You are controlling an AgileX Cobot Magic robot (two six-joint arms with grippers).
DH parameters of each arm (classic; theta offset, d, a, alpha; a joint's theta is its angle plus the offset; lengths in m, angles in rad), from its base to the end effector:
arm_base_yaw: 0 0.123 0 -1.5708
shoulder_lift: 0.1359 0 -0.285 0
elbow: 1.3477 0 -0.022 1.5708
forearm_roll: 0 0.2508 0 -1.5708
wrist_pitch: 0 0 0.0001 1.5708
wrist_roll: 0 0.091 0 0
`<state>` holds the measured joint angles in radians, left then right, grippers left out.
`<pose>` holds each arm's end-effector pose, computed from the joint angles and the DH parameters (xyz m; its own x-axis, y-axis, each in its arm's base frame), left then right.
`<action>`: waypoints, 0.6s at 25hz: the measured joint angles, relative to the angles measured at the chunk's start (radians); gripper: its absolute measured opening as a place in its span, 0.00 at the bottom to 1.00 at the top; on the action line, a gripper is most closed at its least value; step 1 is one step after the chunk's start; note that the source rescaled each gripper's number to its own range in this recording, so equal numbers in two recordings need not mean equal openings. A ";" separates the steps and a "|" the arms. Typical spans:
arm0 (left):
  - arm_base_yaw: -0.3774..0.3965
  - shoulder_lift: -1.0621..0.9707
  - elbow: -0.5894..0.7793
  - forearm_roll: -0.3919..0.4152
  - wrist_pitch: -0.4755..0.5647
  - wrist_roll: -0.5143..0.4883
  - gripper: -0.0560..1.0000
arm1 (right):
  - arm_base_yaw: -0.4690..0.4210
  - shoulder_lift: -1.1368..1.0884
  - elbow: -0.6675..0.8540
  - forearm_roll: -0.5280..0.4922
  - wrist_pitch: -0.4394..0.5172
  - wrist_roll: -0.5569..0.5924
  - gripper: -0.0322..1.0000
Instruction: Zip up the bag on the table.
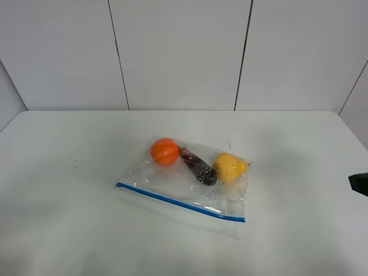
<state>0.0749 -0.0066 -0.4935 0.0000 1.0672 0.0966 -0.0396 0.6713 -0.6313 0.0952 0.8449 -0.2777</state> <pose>-0.0053 -0.0004 0.2749 -0.4655 0.0618 -0.8829 -0.0301 0.9959 0.0855 0.1160 0.0019 0.2978 -0.6951 -0.1849 -0.6947 -0.1618 0.9818 -0.0993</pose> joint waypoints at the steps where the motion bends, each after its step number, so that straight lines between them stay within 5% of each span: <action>1: 0.000 0.000 0.000 0.000 0.000 0.000 1.00 | 0.000 -0.040 0.016 0.007 0.001 0.005 1.00; 15: 0.000 0.000 0.000 0.000 0.000 0.000 1.00 | 0.000 -0.575 0.094 0.047 0.117 0.074 1.00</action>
<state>0.0749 -0.0066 -0.4935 0.0000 1.0672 0.0966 -0.0396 0.0966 -0.5375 0.1424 0.9623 -0.2042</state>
